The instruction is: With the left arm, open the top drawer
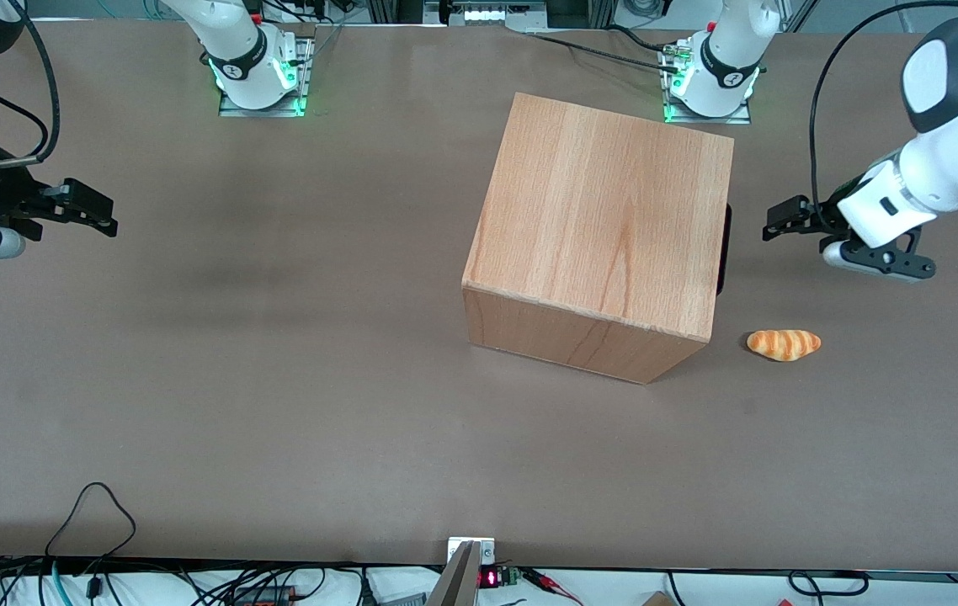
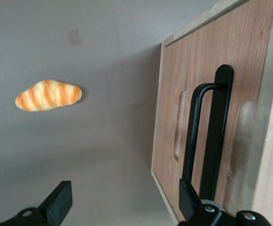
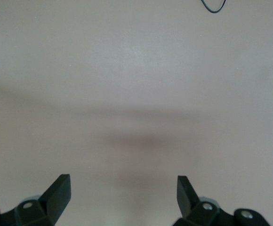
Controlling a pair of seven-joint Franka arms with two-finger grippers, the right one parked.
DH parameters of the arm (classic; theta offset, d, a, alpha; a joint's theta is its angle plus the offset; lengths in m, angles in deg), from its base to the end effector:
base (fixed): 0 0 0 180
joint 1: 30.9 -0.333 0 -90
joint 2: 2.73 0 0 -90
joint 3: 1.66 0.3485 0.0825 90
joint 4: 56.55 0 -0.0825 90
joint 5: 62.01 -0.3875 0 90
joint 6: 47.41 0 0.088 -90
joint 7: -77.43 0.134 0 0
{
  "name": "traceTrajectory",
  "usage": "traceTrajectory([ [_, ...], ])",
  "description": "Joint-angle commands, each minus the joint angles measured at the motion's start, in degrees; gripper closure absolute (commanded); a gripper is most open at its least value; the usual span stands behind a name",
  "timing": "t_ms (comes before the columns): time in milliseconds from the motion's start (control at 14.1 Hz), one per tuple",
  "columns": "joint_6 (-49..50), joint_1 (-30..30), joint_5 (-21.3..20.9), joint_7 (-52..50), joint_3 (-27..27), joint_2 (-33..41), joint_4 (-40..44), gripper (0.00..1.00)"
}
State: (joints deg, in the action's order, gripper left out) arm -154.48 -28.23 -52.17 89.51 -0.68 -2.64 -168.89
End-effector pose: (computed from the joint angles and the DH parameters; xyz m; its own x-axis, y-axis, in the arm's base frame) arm 0.5472 -0.0336 0.4713 0.9807 -0.1862 -0.0591 -0.1735 -0.9693 0.1744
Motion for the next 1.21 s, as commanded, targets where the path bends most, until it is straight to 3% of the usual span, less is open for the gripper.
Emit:
traceTrajectory([
  [0, -1.8, 0.6, 3.2, 4.5, 0.2, -1.0, -0.9, 0.0],
  [426, -2.5, 0.9, 11.2, 5.3, 0.1, -3.1, -2.6, 0.0],
  [1135, -7.0, 1.3, 11.5, 8.3, 0.1, -5.5, -3.4, 0.0],
])
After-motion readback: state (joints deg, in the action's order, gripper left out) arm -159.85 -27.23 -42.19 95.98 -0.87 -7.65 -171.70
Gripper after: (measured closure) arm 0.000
